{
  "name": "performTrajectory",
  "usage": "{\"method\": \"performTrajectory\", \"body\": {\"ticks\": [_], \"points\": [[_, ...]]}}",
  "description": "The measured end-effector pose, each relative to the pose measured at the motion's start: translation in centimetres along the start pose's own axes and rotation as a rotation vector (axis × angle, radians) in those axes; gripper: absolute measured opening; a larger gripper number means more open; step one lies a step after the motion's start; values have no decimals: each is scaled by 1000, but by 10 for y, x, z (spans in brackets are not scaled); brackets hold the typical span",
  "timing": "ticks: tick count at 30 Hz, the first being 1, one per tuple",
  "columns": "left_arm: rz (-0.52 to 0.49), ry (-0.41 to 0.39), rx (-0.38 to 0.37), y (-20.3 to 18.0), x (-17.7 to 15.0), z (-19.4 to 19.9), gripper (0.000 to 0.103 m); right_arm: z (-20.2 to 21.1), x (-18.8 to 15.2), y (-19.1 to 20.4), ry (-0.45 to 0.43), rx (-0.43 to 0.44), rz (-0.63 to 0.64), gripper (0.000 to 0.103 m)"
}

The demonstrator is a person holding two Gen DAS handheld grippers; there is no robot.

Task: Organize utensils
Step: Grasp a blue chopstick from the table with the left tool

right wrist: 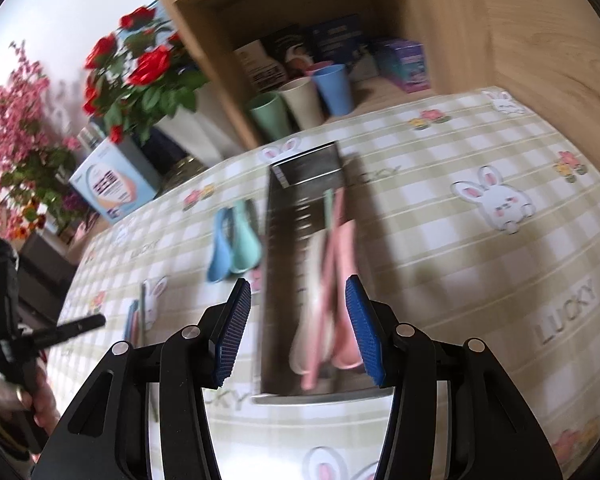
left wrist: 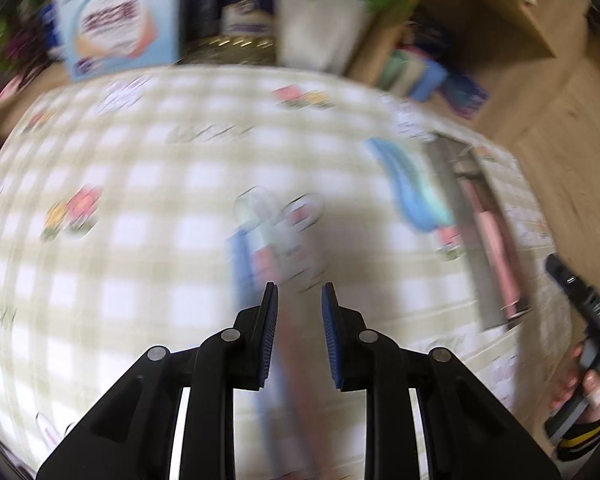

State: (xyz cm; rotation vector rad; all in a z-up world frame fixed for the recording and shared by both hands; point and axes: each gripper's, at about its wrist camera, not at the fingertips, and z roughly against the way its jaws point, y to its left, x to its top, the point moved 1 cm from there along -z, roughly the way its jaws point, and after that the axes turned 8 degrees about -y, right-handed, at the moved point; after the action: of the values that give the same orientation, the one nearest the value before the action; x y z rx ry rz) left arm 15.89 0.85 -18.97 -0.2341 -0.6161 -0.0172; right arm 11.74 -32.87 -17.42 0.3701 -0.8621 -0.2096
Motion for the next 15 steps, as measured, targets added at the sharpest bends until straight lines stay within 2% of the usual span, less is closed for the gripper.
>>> {"method": "performTrajectory", "body": {"ticks": [5,9,12,15], "points": [[14,19,27,23,-29,0,22,0,-8,19,16,0,34,49],[21,24,10,25,-41,-4,22,4,-14,25,24,-13,49,49],[-19,24,11,16,-45,-7,22,5,-17,28,27,-23,53,49],[-77,35,71,11,-49,-12,22,7,-18,30,28,-29,58,49]]}}
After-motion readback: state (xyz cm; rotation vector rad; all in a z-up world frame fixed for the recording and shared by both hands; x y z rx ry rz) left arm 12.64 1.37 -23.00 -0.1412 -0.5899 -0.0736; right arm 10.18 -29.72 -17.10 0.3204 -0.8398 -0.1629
